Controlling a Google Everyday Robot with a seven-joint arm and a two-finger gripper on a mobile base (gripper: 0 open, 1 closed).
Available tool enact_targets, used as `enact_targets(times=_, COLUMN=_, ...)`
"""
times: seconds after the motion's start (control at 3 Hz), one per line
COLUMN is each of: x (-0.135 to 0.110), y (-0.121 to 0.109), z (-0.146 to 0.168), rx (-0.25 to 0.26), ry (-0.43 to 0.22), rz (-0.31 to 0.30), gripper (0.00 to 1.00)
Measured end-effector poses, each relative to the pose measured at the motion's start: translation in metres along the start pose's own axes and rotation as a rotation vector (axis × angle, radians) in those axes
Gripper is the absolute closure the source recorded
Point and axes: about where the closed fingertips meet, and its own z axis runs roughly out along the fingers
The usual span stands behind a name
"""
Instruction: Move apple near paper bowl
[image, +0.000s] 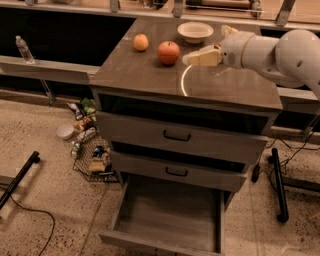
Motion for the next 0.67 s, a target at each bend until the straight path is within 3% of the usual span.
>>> enact_targets(times=0.33, x=0.018, y=0.007, z=0.041, rx=0.000, ry=0.035, rz=0.047, gripper=0.00)
enact_targets(times=0.67, x=0.041, y=-0.003, z=0.071, rx=0.031, ry=0.072, rz=0.086, gripper=0.00)
